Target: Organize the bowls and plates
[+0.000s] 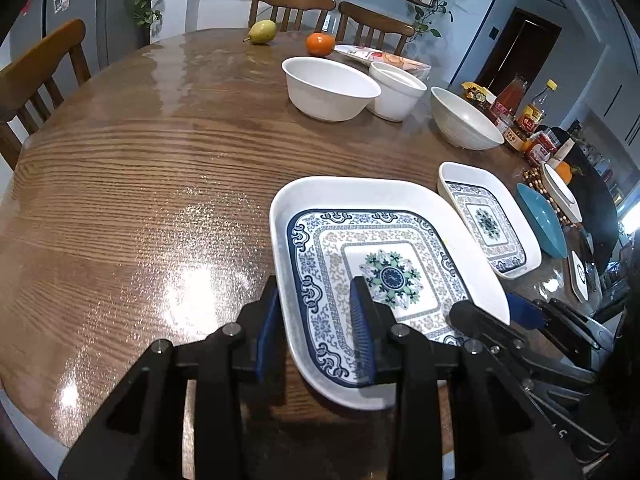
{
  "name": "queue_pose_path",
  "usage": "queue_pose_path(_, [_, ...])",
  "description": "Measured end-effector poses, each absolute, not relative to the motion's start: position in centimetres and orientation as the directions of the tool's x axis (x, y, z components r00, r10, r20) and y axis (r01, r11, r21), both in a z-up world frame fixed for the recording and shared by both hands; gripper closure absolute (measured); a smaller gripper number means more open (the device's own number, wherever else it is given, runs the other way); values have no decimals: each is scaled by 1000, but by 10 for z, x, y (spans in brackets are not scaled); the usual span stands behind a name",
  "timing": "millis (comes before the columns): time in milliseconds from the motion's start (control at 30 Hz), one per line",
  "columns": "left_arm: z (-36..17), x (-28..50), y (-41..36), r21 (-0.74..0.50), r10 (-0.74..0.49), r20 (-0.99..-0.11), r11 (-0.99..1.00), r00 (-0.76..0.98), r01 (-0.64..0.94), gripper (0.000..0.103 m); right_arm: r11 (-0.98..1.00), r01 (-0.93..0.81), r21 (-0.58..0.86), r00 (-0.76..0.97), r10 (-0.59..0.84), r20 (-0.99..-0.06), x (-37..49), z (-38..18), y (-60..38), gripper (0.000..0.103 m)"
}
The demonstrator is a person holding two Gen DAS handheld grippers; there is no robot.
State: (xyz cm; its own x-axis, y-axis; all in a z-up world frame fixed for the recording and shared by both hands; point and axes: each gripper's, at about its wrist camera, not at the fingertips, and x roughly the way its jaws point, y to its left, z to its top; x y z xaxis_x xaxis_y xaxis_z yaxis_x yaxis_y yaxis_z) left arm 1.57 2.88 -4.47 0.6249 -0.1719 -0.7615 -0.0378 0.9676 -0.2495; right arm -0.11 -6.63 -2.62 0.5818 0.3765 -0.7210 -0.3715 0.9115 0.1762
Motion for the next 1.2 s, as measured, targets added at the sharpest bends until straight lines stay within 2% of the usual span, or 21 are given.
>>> queue_pose_path(400, [-52,11,27,-242,-171,-781,969,601,-40,71,913,-353,205,553,381,-741,-4,-34,-66,58])
queue_pose_path(533, [-48,11,27,-230,-158,-779,972,606,-41,67,915,-351,198,551,373,-747,-3,-32,-69,57])
queue_pose_path(567, [-44,12,28,-225,-153,-774,974,614,-40,65,917,-350,189,560,367,-743,-4,-30,-71,56])
queue_pose_path(633, [-33,12,27,-214,-142,-756,976,639,-37,61,922,-340,184,582,360,-729,-6,-23,-81,46])
queue_pose_path(667, [-26,12,26,-211,-140,-744,977,654,-31,59,923,-333,192,595,364,-717,-7,-19,-88,45])
queue_pose_path(800, [1,16,9,-232,-199,-694,972,692,46,49,933,-258,251,662,360,-657,-4,0,-129,35])
queue_pose_path(900, [15,24,-14,-252,-266,-674,960,689,124,40,940,-176,291,698,328,-637,2,10,-163,33])
queue_pose_path(1033, [20,38,-46,-275,-328,-673,943,663,189,37,929,-106,355,712,320,-625,11,15,-200,32])
queue_pose_path(1200, [10,63,-79,-307,-376,-718,926,586,218,37,901,-75,427,704,352,-617,25,7,-223,32])
